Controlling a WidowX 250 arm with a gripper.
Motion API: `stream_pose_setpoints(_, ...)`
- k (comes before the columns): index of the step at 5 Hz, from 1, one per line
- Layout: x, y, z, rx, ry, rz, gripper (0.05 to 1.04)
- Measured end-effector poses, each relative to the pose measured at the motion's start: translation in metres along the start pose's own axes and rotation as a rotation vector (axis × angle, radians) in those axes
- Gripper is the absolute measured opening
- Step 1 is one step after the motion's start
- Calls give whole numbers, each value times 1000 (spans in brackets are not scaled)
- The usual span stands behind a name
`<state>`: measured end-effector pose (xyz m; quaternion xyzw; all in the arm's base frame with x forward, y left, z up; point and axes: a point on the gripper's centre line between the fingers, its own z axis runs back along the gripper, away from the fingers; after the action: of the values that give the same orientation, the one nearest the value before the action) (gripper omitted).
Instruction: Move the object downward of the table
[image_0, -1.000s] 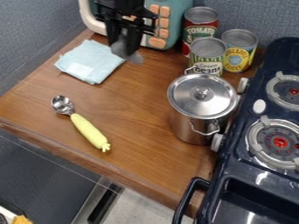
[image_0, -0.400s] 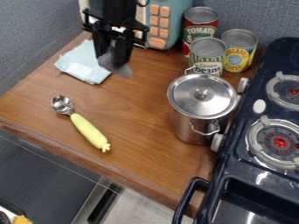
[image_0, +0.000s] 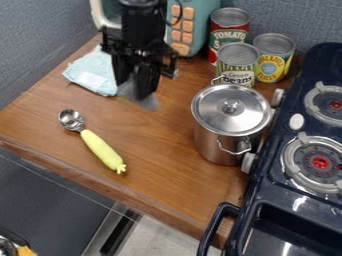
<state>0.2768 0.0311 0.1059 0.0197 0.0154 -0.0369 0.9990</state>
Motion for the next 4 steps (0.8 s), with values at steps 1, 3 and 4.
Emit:
stream_pose_setpoints(1, -5, -7, -2, -37, 21, -15, 364)
stream_pose_setpoints(3, 0, -14, -30, -67, 79, -90, 349)
stream_pose_setpoints(4, 9, -7, -52, -70, 124, -91, 349)
